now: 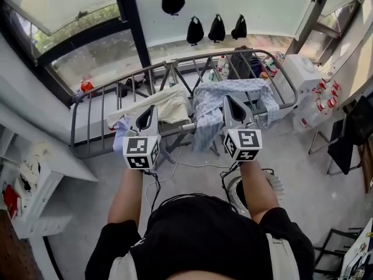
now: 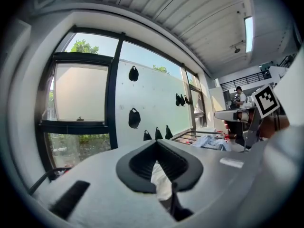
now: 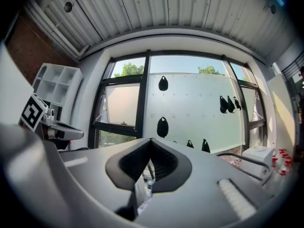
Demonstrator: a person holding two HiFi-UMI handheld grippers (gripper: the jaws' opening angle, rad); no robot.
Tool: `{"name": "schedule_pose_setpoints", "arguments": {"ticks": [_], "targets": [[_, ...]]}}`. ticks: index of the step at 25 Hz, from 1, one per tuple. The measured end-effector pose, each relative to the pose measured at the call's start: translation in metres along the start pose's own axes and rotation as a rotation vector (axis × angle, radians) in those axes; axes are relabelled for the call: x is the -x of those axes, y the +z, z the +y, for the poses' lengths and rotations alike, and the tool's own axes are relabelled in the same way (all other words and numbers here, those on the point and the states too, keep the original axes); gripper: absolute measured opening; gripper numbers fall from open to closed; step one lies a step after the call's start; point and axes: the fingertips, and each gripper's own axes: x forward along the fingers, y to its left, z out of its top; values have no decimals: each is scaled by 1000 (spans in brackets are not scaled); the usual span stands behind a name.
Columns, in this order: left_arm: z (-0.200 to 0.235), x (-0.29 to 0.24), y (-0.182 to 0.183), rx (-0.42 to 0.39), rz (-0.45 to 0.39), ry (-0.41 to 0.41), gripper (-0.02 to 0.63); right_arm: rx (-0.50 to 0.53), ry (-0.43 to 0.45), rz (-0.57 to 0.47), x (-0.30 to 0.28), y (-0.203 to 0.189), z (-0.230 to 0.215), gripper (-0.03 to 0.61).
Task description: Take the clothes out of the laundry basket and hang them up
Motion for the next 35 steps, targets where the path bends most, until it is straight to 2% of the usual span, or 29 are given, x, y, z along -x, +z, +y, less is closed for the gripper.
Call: {"name": "schedule_pose_setpoints", "arguments": {"ticks": [4,9,16,20,35], "targets": [[36,48,-9,11,3,110,5,-34,75,-26,-8,8,51,14],[67,107,1,21,-29,214,5,-12,163,-47,-14,20,115,12],[98,153,6,25,-48,323,5,-31,244,-48,-20,20,161,12],[103,158,3,22,-43,343,5,-27,262,-40,-21,18,169,12],[92,148,2,3,-33,325,5,-23,294,-7,-19,4,167,12]]}}
